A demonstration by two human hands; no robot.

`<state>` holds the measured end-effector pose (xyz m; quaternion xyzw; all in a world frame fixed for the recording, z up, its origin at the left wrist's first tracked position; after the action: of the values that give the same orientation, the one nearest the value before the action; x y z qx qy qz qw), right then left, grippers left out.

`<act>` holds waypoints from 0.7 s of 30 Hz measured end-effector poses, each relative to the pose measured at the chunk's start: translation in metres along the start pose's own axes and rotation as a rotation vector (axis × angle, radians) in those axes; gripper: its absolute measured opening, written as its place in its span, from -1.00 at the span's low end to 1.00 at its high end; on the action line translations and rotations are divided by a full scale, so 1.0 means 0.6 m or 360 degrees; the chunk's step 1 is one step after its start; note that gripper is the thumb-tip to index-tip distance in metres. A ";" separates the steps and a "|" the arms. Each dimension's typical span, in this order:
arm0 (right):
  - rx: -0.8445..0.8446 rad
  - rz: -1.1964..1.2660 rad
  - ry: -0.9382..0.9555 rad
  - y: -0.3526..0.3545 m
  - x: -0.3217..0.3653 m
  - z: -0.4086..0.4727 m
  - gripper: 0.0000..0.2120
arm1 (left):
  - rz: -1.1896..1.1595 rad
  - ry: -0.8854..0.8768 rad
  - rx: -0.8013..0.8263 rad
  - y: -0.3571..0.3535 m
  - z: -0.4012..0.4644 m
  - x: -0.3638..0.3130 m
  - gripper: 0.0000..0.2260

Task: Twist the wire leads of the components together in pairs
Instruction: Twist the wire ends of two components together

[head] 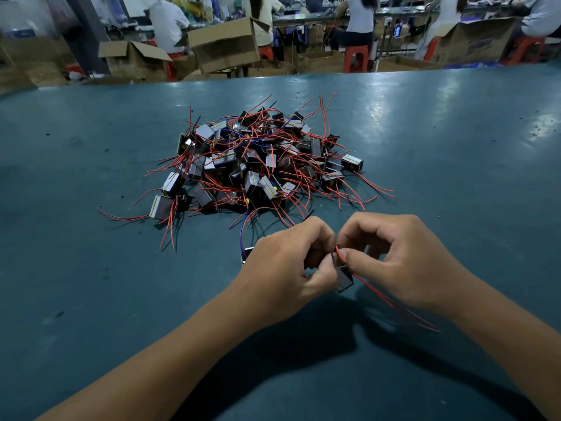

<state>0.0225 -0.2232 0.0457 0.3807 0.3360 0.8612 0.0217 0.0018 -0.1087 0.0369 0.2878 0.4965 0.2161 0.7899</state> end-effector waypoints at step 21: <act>0.0114 -0.0064 -0.0102 0.003 -0.018 -0.002 -0.80 | -0.0352 0.0032 0.0158 0.013 0.013 0.038 -0.94</act>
<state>0.0294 -0.2287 0.0395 0.4018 0.3733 0.8354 0.0363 0.0179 -0.0905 0.0296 0.2679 0.5433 0.1056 0.7886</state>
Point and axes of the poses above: each hand's wrist, its own z-axis towards the middle knuckle, its own y-axis out of the back of the hand, x = y × z, the point moved 9 cm from there along z, towards the middle knuckle, and after that the axes turned 9 degrees about y, right-handed, at the moved point
